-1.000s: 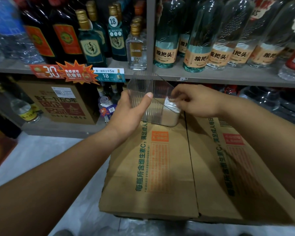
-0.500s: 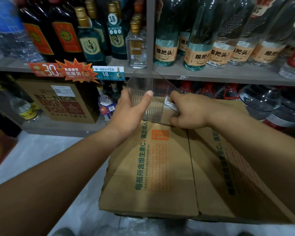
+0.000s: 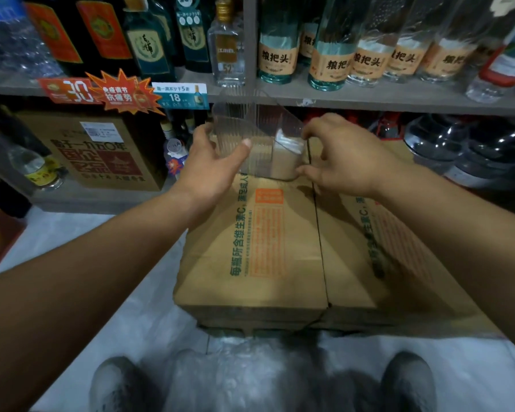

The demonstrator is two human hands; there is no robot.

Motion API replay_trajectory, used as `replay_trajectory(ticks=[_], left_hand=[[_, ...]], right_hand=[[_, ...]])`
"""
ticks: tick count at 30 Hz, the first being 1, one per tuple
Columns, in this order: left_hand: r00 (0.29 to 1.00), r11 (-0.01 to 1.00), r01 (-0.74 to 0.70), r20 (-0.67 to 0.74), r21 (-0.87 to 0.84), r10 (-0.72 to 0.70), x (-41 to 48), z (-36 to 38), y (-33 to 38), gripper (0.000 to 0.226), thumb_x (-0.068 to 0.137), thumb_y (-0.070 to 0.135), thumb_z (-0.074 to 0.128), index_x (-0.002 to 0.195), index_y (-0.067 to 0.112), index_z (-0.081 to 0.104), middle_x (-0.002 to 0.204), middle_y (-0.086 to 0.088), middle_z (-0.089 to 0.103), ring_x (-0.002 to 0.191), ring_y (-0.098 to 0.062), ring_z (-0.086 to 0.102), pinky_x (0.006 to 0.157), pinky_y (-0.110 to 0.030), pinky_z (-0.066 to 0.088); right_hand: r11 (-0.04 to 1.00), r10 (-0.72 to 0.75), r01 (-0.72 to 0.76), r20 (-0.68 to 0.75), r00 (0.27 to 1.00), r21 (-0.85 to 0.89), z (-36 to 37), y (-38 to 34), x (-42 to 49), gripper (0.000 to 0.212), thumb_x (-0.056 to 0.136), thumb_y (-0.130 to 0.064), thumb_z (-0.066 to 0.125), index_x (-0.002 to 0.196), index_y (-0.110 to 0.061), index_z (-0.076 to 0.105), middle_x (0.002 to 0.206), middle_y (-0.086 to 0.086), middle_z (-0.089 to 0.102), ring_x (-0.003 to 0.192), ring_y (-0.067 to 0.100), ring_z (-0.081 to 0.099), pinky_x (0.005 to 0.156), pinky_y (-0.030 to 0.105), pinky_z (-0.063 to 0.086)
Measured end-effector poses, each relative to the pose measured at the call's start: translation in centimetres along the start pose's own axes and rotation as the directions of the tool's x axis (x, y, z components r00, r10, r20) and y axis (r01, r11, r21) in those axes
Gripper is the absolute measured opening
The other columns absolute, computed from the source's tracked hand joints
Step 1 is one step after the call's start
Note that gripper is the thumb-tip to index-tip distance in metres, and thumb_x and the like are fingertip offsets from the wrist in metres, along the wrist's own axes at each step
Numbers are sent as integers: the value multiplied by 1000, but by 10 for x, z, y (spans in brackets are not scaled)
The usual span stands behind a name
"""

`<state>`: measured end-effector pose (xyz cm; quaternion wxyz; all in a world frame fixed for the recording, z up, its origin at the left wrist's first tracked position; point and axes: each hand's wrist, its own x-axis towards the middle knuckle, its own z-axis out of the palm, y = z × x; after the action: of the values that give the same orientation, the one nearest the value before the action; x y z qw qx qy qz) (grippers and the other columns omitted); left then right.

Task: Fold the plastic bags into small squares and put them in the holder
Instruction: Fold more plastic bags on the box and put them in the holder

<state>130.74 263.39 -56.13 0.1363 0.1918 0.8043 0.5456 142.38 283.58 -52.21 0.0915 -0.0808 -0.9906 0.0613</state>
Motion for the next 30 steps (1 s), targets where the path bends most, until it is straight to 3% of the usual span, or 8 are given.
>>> replay_trajectory(ticks=[2, 7, 11, 14, 17, 23, 25, 30], left_hand=[[1000, 996, -27, -14, 85, 28, -18, -5, 2, 59, 95, 46, 65, 139, 18, 38, 119, 7, 57, 107, 2, 58, 98, -18, 46], [978, 955, -206, -1, 215, 211, -84, -16, 5, 15, 98, 25, 62, 107, 15, 57, 88, 7, 58, 74, 1, 53, 74, -25, 47], [906, 885, -409, 215, 225, 364, -153, -19, -1, 5, 95, 19, 61, 90, 17, 60, 74, 4, 58, 62, -8, 53, 60, -26, 44], [773, 764, -591, 453, 258, 444, -193, -17, -19, 4, 91, 21, 61, 88, 19, 62, 68, 9, 55, 58, -10, 52, 54, -22, 41], [680, 685, -645, 663, 339, 313, -222, -7, -55, 18, 93, 39, 48, 87, 28, 61, 67, 16, 51, 61, -6, 50, 54, -22, 40], [710, 688, -319, 645, 652, -282, -225, 18, -171, 27, 84, 53, 39, 82, 32, 57, 92, 5, 67, 89, -19, 63, 79, -35, 53], [738, 624, -181, 524, 760, -425, -220, 25, -200, 19, 95, 42, 55, 103, 26, 62, 112, -2, 68, 104, -23, 62, 91, -34, 50], [756, 613, 153, 308, 775, -578, -235, 49, -258, 63, 94, 42, 67, 147, 17, 42, 139, -13, 57, 126, -32, 55, 106, -42, 46]], right_hand=[[999, 8, -4, -74, 997, 51, -1, -1, -24, 37, 88, -39, 68, 116, -17, 58, 108, -2, 51, 86, 17, 55, 74, 35, 48], [988, -20, 45, -165, 986, 147, 10, -26, -109, 26, 97, -43, 49, 91, -20, 60, 80, -3, 61, 70, 18, 58, 63, 37, 52], [909, -272, 313, -176, 946, 276, 34, -58, -189, 29, 98, -33, 49, 75, -17, 59, 66, -5, 55, 54, 17, 52, 48, 37, 47], [883, -392, 367, 28, 920, 293, 78, -76, -244, 31, 98, -39, 49, 76, -21, 60, 66, -4, 60, 55, 21, 57, 48, 33, 44], [917, -373, 279, 364, 853, 286, 136, -82, -277, 35, 98, -46, 41, 83, -20, 60, 69, 0, 61, 58, 25, 59, 51, 32, 46], [991, -129, 69, 725, 677, 113, 223, -74, -275, 29, 101, -35, 50, 118, -14, 62, 121, 9, 60, 103, 30, 61, 81, 35, 49], [995, -48, -33, 737, 674, 96, 242, -72, -270, 34, 101, -34, 52, 128, -15, 58, 133, 11, 54, 111, 30, 59, 90, 38, 49], [917, 83, -343, 742, 666, 205, 278, -77, -269, 61, 98, -36, 62, 152, -18, 40, 157, 9, 32, 135, 28, 45, 108, 31, 35]])
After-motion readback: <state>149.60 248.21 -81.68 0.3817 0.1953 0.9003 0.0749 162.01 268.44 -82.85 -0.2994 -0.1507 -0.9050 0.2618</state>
